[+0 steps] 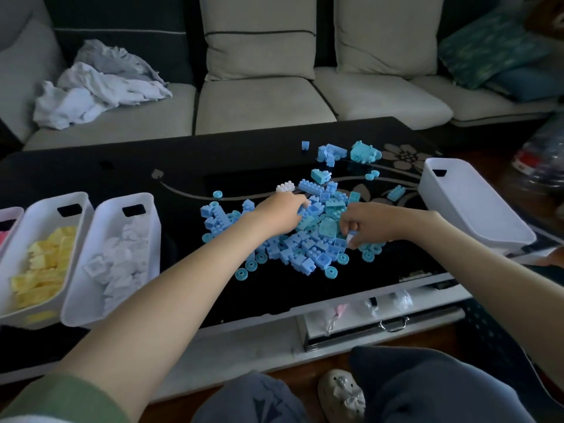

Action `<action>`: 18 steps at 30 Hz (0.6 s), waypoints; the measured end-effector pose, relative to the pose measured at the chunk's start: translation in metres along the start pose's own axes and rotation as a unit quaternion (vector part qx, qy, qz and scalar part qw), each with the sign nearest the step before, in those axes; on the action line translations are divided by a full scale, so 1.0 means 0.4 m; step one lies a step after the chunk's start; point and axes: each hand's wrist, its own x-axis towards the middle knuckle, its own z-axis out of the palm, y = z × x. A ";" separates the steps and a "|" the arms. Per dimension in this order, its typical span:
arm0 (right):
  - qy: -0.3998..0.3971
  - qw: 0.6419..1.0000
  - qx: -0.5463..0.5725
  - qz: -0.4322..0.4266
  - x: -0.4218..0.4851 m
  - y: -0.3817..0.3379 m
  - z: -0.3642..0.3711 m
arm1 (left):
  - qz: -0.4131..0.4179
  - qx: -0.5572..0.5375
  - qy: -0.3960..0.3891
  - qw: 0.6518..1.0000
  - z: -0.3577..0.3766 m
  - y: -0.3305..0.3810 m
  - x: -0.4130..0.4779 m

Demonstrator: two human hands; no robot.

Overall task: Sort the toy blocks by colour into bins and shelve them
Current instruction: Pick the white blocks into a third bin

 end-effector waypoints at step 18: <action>0.222 0.964 0.143 -0.007 0.073 -0.021 -0.051 | -0.091 -0.016 0.126 0.988 -0.028 -0.084 0.018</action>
